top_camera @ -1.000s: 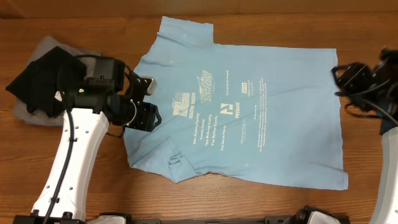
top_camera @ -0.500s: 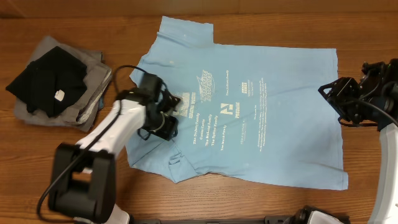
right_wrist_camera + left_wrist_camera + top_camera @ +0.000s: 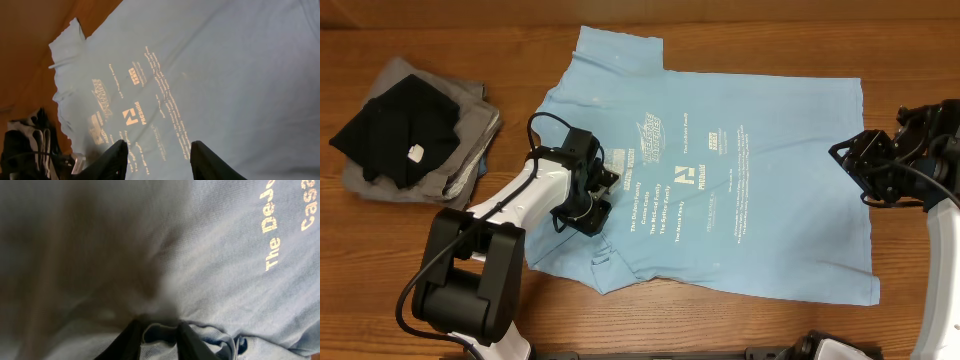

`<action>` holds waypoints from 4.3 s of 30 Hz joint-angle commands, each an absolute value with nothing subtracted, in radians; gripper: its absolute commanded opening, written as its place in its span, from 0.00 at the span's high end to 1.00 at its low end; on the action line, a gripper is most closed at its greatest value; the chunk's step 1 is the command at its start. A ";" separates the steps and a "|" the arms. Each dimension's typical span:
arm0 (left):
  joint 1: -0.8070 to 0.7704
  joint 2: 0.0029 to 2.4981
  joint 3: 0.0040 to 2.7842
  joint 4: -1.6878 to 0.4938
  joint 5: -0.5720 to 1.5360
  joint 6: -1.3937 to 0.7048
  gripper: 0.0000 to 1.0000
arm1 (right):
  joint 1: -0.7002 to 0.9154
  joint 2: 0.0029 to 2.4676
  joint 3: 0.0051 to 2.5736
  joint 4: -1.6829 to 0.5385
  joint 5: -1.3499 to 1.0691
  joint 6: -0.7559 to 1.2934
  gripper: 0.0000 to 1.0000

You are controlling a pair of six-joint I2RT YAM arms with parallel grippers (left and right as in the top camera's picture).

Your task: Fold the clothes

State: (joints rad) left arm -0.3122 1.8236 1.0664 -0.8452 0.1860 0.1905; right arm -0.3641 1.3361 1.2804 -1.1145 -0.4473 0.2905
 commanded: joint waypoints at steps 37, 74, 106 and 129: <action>-0.182 1.817 1.306 -1.158 -0.006 0.051 0.96 | -0.789 1.415 0.884 -1.049 -0.068 0.533 0.62; -0.182 1.817 1.306 -1.184 0.044 0.037 0.96 | -0.972 1.415 0.638 -0.901 -0.057 0.524 0.96; -0.142 1.817 1.496 -1.205 -0.064 0.044 0.96 | -0.890 1.403 0.880 -0.878 -0.458 0.525 0.96; -0.142 1.818 1.546 -0.937 -0.123 0.086 0.96 | -0.739 1.440 0.878 -0.566 -0.403 0.642 0.96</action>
